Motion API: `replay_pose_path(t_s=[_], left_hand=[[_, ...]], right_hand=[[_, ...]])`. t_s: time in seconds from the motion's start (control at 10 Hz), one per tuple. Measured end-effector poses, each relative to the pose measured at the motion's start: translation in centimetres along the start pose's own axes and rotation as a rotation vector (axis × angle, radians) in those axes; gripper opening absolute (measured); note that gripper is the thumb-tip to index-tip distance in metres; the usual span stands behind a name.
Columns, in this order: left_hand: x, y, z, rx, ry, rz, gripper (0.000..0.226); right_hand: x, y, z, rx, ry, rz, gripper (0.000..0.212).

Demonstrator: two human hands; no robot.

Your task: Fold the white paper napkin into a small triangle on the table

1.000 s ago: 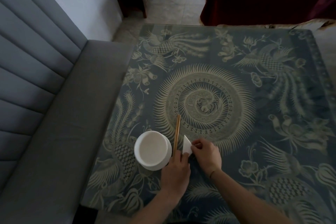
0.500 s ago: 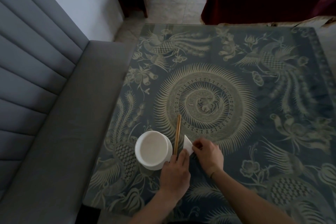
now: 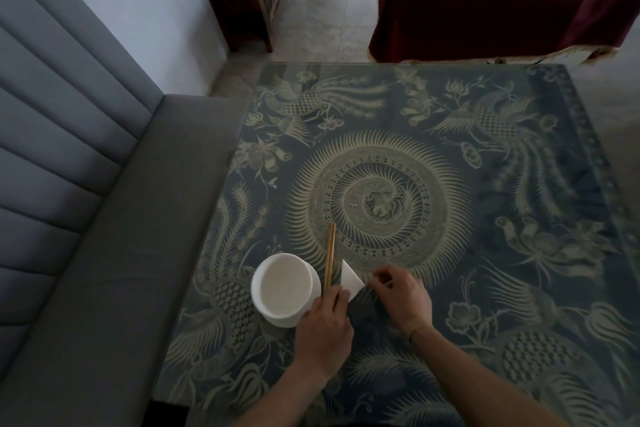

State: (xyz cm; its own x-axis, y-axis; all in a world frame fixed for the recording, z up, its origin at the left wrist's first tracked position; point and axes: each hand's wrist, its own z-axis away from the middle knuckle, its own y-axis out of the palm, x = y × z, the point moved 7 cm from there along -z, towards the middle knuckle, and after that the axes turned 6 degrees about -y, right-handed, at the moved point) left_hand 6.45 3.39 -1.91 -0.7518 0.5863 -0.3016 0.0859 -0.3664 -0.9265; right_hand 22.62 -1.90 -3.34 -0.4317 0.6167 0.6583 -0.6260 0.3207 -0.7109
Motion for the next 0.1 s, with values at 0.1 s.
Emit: replay_pose_path(t_s=[0.1], left_hand=[[0.10,-0.35,-0.03,-0.011,-0.028,0.101,0.042]], right_hand=[[-0.23,-0.92,0.43,-0.026,-0.034,-0.010,0.015]])
